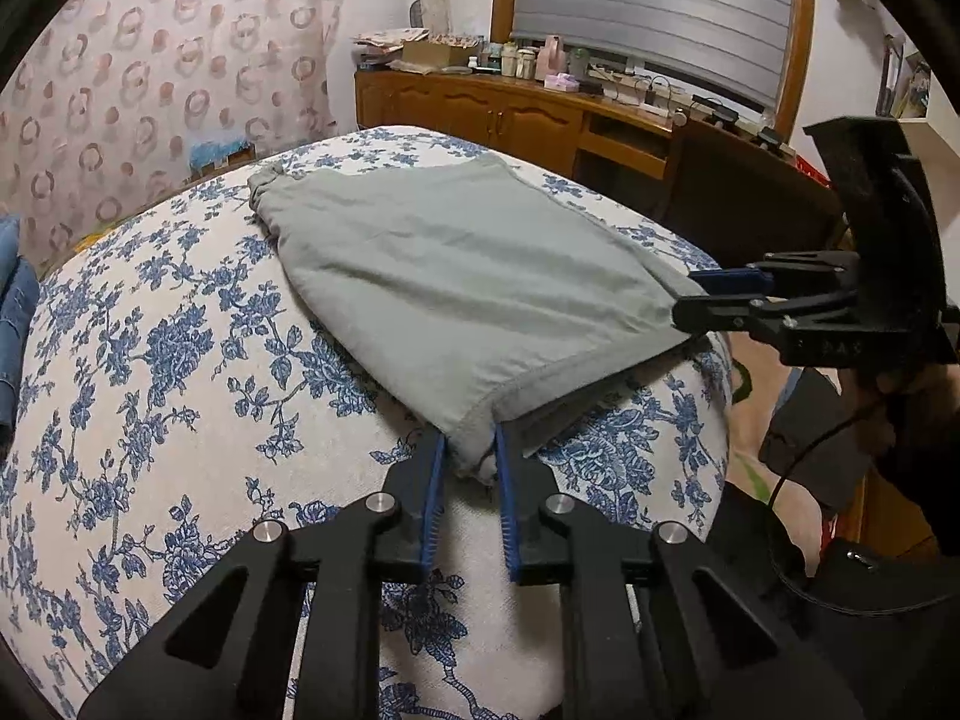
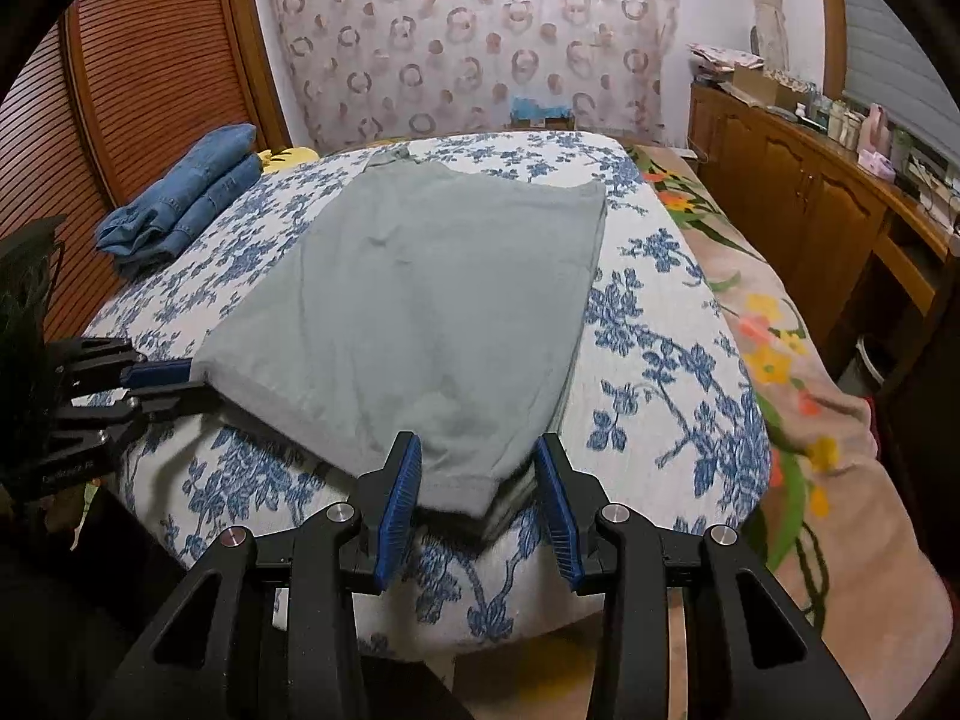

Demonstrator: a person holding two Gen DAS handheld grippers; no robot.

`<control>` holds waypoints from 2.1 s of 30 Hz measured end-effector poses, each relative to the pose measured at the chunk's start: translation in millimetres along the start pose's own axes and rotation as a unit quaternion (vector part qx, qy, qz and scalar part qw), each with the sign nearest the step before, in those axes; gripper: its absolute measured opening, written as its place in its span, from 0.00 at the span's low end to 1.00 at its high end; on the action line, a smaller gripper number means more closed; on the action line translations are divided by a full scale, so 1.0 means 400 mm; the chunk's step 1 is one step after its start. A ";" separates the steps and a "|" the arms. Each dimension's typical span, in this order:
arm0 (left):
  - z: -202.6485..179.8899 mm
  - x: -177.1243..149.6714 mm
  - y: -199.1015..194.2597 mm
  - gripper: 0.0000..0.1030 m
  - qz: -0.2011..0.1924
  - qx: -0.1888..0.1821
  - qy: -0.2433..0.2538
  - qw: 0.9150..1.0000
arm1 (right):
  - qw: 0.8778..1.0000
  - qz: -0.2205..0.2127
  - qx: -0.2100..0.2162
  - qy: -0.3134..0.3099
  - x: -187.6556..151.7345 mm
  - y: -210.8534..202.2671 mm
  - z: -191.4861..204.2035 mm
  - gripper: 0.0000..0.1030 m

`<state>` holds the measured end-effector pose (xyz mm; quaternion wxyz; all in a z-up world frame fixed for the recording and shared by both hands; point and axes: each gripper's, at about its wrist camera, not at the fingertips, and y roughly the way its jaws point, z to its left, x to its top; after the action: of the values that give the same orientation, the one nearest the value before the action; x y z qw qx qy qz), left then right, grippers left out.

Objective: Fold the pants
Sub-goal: 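Close the left tool on the pants hem while the right tool closes on its other end, then lift the grey-green pants off the bed with both tools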

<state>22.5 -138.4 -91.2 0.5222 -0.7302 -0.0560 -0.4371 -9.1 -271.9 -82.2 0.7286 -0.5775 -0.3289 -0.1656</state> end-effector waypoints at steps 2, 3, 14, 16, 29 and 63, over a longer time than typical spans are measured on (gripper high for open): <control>-0.001 -0.001 0.003 0.17 0.002 0.001 -0.001 1.000 | 1.000 0.003 -0.008 0.000 -0.004 0.000 0.003 0.40; -0.001 -0.001 0.005 0.17 0.004 0.002 -0.001 1.000 | 1.000 0.004 -0.012 0.001 -0.003 0.001 0.002 0.40; 0.010 -0.004 0.016 0.17 0.011 -0.001 -0.009 1.000 | 0.999 0.007 -0.010 0.032 -0.001 0.008 -0.005 0.40; 0.009 -0.004 0.016 0.17 0.011 0.000 -0.008 1.000 | 0.999 0.008 -0.010 0.036 0.000 0.009 -0.006 0.40; 0.005 0.039 -0.061 0.11 -0.038 0.001 -0.013 0.999 | 0.999 -0.042 0.029 0.013 0.034 -0.056 0.000 0.11; 0.223 0.130 -0.347 0.11 -0.139 0.080 -0.073 0.984 | 0.976 -0.126 0.131 -0.120 0.301 -0.166 0.135 0.11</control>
<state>31.2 -23.3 37.9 0.5081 -0.7008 -0.2297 -0.4449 21.9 -222.3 53.2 0.7265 -0.4465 -0.5030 -0.1409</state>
